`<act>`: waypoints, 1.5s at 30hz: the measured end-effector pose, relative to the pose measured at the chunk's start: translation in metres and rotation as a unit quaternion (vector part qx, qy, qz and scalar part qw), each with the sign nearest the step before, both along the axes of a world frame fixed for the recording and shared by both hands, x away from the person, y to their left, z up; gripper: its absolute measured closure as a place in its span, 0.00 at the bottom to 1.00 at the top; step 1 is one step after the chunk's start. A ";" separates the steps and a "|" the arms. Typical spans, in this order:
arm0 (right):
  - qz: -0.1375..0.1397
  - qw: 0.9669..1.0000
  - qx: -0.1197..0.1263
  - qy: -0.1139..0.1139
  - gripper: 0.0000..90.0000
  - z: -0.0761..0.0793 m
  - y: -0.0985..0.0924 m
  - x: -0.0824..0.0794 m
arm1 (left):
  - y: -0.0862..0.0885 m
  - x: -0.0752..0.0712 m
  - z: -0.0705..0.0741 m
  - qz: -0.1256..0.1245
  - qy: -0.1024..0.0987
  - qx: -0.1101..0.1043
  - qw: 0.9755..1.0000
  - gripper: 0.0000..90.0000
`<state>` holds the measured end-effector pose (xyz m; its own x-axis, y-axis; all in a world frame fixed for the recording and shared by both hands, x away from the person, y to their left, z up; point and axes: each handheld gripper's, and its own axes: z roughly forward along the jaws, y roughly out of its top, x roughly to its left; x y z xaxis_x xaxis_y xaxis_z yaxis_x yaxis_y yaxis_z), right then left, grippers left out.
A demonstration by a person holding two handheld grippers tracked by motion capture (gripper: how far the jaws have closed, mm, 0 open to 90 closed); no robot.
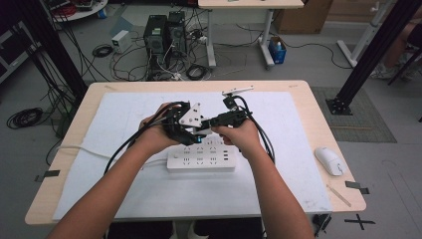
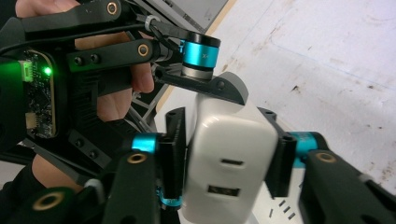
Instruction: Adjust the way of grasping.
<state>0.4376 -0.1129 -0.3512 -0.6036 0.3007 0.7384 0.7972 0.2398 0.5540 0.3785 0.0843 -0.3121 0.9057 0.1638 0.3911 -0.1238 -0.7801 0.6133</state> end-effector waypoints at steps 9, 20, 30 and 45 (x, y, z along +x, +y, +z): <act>0.005 1.000 0.007 0.007 0.69 0.000 -0.001 0.000 | -0.003 0.000 -0.002 0.006 -0.008 0.003 1.000 0.43; -0.011 1.000 0.003 -0.004 0.69 0.004 -0.008 0.001 | 0.004 0.006 -0.001 0.043 0.032 0.006 0.999 0.38; -0.031 0.998 -0.030 -0.052 0.69 0.027 -0.024 -0.001 | 0.024 0.017 0.003 0.083 0.080 0.006 0.993 0.23; -0.032 0.987 -0.123 -0.096 0.69 0.051 -0.035 0.000 | 0.067 0.036 0.010 0.151 0.137 0.047 0.978 0.09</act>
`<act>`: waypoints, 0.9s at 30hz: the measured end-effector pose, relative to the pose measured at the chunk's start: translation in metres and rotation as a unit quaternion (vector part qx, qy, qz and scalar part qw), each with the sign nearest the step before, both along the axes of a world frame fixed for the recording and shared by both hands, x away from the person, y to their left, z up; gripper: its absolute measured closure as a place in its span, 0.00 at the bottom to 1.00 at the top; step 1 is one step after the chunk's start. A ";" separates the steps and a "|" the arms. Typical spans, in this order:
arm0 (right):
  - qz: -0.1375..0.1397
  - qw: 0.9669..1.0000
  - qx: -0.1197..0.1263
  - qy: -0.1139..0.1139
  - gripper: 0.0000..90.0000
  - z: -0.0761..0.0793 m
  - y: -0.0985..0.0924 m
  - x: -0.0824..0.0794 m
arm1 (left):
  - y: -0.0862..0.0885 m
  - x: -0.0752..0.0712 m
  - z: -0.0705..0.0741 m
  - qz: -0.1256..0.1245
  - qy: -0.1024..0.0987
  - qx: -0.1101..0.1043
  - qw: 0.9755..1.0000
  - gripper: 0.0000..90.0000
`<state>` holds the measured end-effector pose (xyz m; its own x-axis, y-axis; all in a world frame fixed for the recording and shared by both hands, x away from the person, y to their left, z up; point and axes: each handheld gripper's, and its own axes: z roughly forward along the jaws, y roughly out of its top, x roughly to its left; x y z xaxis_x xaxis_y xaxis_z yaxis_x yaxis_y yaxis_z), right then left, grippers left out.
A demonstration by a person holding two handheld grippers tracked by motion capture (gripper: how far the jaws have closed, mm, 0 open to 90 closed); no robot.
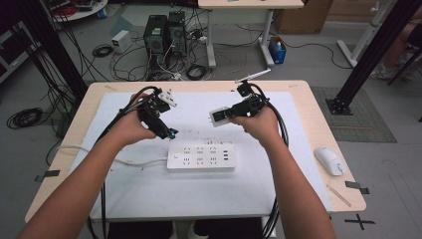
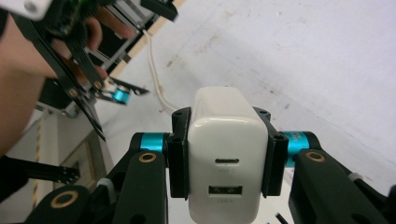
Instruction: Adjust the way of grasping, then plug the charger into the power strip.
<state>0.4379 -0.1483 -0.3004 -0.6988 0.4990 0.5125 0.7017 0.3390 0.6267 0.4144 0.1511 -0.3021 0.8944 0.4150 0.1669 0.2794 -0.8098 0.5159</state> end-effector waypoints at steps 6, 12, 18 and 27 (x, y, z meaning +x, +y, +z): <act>0.003 1.000 -0.029 -0.008 0.69 0.006 -0.002 0.001 | 0.017 0.006 0.006 0.020 0.039 0.035 0.998 0.07; -0.002 0.997 -0.078 -0.022 0.69 0.019 -0.011 0.003 | 0.042 0.015 0.019 0.044 0.063 0.055 0.995 0.02; -0.006 0.996 -0.081 -0.021 0.69 0.020 -0.013 0.002 | 0.053 0.020 0.022 0.043 0.070 0.050 0.995 0.02; -0.004 0.996 -0.088 -0.023 0.69 0.023 -0.010 0.002 | 0.055 0.023 0.020 0.035 0.094 0.071 0.992 0.02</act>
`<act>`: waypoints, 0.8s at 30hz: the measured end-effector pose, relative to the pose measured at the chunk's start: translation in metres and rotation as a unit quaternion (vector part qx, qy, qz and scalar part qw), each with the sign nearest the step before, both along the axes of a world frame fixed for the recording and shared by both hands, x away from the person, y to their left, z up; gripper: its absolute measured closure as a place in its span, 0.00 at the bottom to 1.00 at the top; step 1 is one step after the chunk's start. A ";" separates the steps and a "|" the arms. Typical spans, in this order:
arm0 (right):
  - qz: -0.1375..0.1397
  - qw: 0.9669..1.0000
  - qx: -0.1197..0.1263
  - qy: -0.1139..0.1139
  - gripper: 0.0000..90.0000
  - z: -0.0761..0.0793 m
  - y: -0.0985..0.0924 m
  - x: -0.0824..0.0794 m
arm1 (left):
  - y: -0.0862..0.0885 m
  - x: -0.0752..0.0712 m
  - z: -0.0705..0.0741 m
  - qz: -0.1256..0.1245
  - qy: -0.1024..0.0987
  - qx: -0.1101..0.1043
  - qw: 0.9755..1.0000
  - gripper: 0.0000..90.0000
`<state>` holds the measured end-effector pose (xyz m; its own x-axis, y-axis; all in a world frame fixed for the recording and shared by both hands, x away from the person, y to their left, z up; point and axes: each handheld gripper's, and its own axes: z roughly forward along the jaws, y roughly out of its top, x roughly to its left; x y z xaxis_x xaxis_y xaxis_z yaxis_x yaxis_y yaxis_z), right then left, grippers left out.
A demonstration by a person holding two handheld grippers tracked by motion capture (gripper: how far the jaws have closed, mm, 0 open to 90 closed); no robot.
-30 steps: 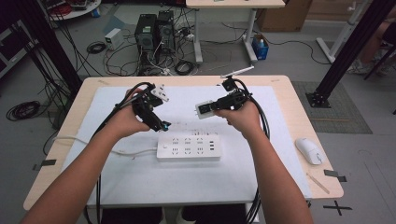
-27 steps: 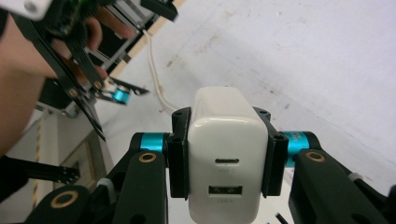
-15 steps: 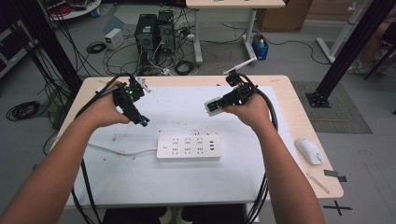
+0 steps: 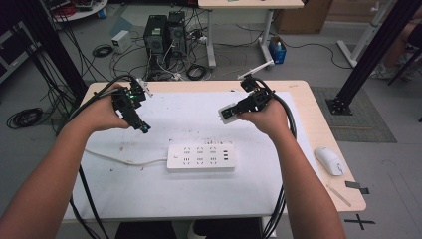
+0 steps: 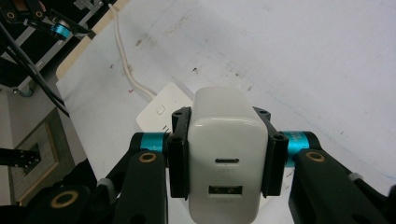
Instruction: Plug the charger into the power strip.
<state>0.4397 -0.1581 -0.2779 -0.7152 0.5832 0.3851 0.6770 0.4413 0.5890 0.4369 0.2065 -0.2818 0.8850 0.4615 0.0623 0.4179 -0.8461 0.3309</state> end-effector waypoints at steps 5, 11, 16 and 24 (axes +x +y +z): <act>0.000 1.000 -0.006 -0.001 0.69 0.004 -0.004 0.001 | -0.003 0.004 0.003 0.002 -0.003 0.016 1.000 0.02; 0.004 1.000 -0.020 -0.005 0.69 0.010 -0.006 0.007 | 0.000 0.007 0.001 -0.006 0.007 0.027 1.000 0.02; 0.031 0.998 -0.048 -0.008 0.69 0.013 0.002 0.014 | 0.004 0.009 -0.002 -0.016 0.008 0.036 0.999 0.02; 0.096 0.990 -0.101 -0.015 0.69 0.015 0.023 0.020 | 0.012 0.008 -0.004 -0.002 0.015 0.037 0.999 0.02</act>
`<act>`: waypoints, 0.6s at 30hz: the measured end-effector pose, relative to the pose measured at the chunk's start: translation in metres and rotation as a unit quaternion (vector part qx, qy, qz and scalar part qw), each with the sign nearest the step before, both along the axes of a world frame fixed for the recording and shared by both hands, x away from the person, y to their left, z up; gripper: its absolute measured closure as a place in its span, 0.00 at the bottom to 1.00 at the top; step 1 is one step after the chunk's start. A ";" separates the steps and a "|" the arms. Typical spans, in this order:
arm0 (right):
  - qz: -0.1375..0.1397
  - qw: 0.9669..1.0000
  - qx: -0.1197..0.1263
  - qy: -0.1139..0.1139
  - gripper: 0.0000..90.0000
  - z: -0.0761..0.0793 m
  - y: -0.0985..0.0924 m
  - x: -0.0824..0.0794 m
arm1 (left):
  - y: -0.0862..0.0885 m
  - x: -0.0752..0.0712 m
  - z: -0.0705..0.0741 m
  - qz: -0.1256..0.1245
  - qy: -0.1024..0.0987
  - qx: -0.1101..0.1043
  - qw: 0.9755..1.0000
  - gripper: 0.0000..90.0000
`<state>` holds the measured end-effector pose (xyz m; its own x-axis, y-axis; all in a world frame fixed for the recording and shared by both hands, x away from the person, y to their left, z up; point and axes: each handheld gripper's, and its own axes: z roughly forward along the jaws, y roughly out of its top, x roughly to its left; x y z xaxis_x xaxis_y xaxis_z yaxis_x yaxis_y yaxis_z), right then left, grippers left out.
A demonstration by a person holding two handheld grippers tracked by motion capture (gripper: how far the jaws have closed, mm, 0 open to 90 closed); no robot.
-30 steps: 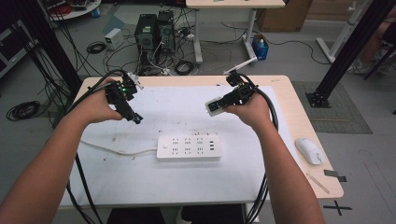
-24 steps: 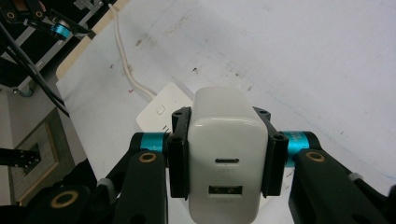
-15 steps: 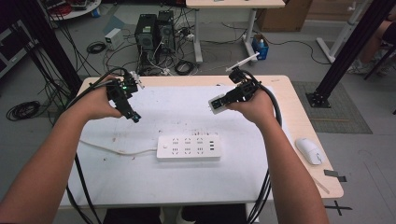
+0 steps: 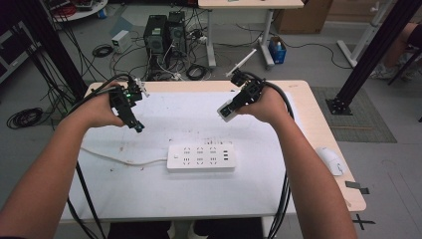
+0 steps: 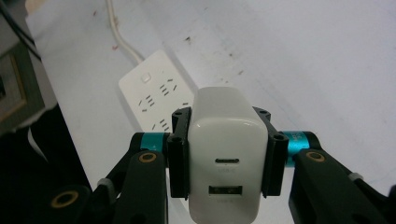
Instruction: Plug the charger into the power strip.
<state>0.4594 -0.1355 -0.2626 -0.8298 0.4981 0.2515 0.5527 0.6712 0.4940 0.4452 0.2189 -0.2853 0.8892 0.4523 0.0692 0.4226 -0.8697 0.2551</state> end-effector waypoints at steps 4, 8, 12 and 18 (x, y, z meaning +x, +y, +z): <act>0.032 0.999 -0.022 -0.003 0.69 0.000 0.012 -0.001 | 0.001 -0.001 -0.002 0.000 0.003 0.000 1.000 0.02; 0.083 0.994 -0.066 -0.009 0.69 -0.010 0.031 -0.004 | 0.002 -0.003 -0.008 0.001 0.011 -0.004 1.000 0.02; 0.118 0.988 -0.104 -0.010 0.69 -0.021 0.044 -0.008 | -0.002 -0.005 -0.014 -0.004 0.017 0.003 1.000 0.02; 0.146 0.980 -0.133 -0.005 0.69 -0.034 0.059 -0.011 | -0.007 -0.007 -0.015 -0.015 0.018 0.004 1.000 0.02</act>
<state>0.4487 -0.0761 -0.2966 -0.9488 0.2852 0.1356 0.3130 0.9062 0.2843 0.4382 0.2122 -0.3001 0.9046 0.4244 0.0410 0.4043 -0.8844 0.2331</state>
